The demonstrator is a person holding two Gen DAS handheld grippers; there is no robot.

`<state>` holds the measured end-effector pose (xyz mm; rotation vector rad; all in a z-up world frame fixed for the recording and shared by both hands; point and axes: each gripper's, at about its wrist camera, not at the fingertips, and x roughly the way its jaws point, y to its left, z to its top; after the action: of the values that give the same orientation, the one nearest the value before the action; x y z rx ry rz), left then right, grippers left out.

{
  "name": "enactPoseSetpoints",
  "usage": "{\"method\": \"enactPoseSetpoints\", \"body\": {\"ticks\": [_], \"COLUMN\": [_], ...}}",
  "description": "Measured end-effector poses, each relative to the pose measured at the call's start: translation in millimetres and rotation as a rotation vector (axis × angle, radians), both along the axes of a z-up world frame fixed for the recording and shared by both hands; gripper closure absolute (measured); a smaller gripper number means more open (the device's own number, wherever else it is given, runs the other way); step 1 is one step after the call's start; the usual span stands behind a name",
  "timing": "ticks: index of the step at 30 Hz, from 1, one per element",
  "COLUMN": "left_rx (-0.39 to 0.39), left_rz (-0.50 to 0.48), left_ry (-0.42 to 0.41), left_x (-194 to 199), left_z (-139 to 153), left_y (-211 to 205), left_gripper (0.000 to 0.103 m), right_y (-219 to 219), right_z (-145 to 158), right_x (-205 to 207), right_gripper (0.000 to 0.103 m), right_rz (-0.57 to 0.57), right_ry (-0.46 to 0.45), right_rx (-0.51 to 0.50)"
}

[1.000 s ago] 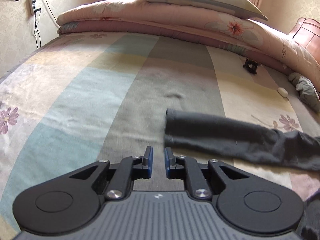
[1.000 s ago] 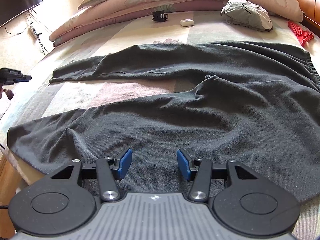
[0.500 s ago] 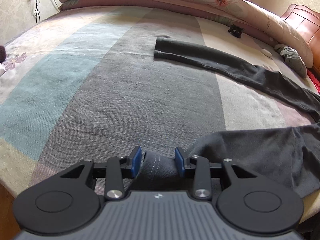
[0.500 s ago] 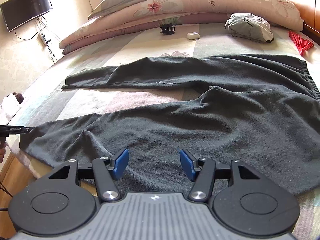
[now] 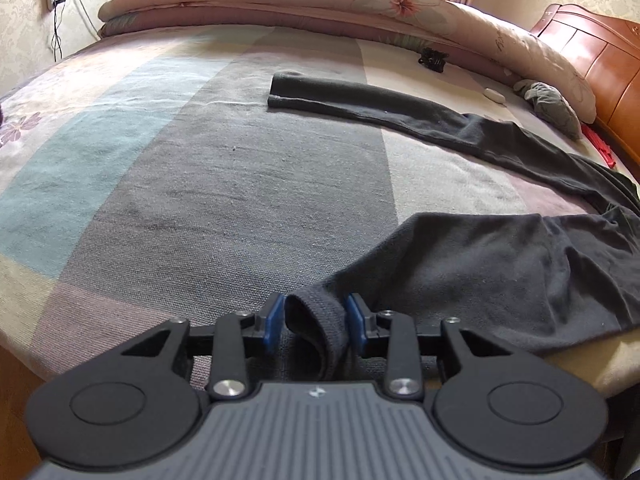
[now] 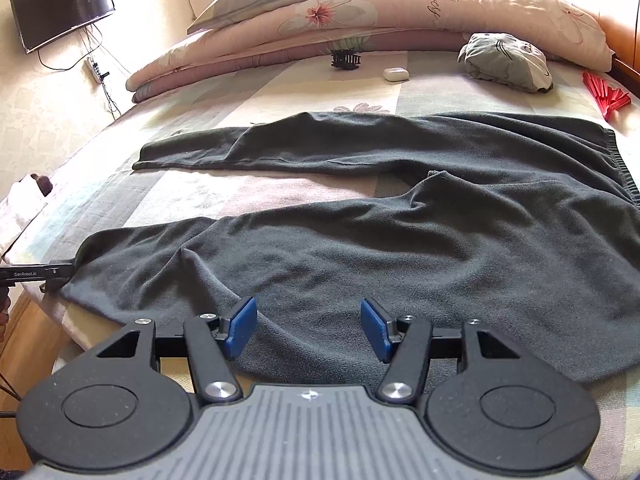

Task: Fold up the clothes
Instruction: 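Lower the leg onto the bed and open the left gripper, then move the left gripper to the other sweatpants leg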

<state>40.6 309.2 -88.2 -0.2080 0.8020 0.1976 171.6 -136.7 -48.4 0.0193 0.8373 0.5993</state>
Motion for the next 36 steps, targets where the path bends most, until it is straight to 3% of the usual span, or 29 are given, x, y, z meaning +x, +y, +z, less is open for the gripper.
{"method": "enactPoseSetpoints", "body": {"ticks": [6, 11, 16, 18, 22, 27, 30, 33, 36], "left_rx": [0.084, 0.05, 0.007, 0.017, 0.0, -0.115, -0.252, -0.415, -0.481], "left_rz": [0.043, 0.063, 0.106, 0.159, 0.248, 0.264, 0.302, 0.363, 0.419], "left_ry": [-0.083, -0.121, -0.077, -0.06, -0.071, -0.096, -0.083, -0.072, -0.11], "left_x": [16.0, 47.5, 74.6, 73.3, 51.6, 13.9, -5.1, -17.6, -22.2], "left_z": [21.9, 32.5, 19.9, 14.3, 15.0, 21.3, 11.4, -8.9, -21.3], "left_y": [13.4, 41.4, 56.2, 62.3, 78.1, 76.0, 70.2, 68.7, 69.7], "left_gripper": [0.096, 0.096, 0.091, 0.088, 0.091, 0.087, 0.079, 0.077, 0.074], "right_y": [3.7, 5.1, 1.3, -1.3, -6.8, -6.7, -5.6, -7.7, -12.4], "right_z": [2.3, 3.9, 4.5, 5.3, 3.4, -3.3, -7.3, -9.5, -10.4], "right_x": [-3.6, -5.6, -6.9, -6.8, -2.0, 4.7, 6.2, 7.6, 9.5], "right_gripper": [0.04, 0.04, 0.04, 0.04, 0.04, 0.04, 0.04, 0.04, 0.04], "right_rz": [0.004, -0.002, -0.02, -0.029, -0.05, -0.062, -0.06, -0.064, -0.076], "right_ry": [-0.009, -0.015, -0.016, -0.018, -0.011, 0.005, 0.014, 0.02, 0.024], "right_rx": [-0.013, -0.025, -0.035, -0.038, -0.036, -0.019, -0.015, -0.009, 0.001]}}
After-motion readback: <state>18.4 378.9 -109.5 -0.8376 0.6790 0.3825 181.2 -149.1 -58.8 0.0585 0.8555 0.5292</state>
